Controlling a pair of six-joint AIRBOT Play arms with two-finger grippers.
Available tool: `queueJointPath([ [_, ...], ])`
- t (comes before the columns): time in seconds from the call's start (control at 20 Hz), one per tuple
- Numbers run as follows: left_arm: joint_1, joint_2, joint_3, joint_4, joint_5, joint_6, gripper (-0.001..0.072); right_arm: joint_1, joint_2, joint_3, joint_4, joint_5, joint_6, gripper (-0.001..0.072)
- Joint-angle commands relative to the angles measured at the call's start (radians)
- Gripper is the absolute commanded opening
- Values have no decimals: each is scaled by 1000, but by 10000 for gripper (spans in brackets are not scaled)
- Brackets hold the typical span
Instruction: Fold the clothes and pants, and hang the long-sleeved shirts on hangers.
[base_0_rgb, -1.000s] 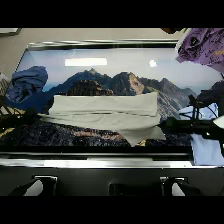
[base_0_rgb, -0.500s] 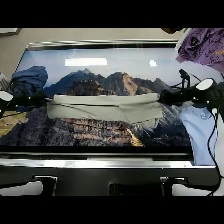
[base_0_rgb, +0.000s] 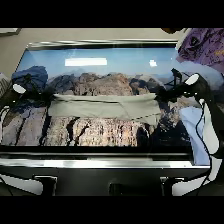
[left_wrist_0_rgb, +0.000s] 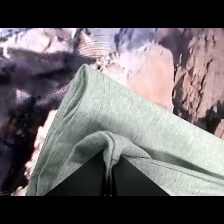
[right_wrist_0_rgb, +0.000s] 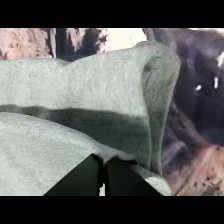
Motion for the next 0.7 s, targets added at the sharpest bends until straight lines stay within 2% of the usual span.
queueJointPath([
  [0.0, -10, -39, 18, -2, -1, 3, 167, 10, -42, 9, -7, -9, 24, 56],
  [0.05, -10, -39, 18, -2, -1, 2, 340, 9, -41, 10, -8, -2, 37, 187],
  [0.1, -8, -37, 25, -2, -8, 2, 493, 3, -38, 18, -3, 24, 47, 348],
  [0.15, -3, -36, 45, -2, -32, 3, 610, -14, -36, 43, -3, 76, 49, 472],
  [0.2, 4, -36, 72, -2, -66, 3, 633, -39, -35, 77, -1, 132, 46, 503],
  [0.25, 15, -34, 106, -2, -108, 3, 633, -77, -35, 111, 4, 185, 34, 567],
  [0.3, 27, -31, 139, -1, -150, 3, 633, -120, -35, 126, 29, 218, 16, 595],
  [0.5, 77, -17, 247, -1, -295, 3, 633, -262, -95, 126, 171, 305, -53, 619],
  [0.65, 93, 0, 263, -2, -322, 3, 633, -258, -179, 126, 238, 354, -98, 653],
])
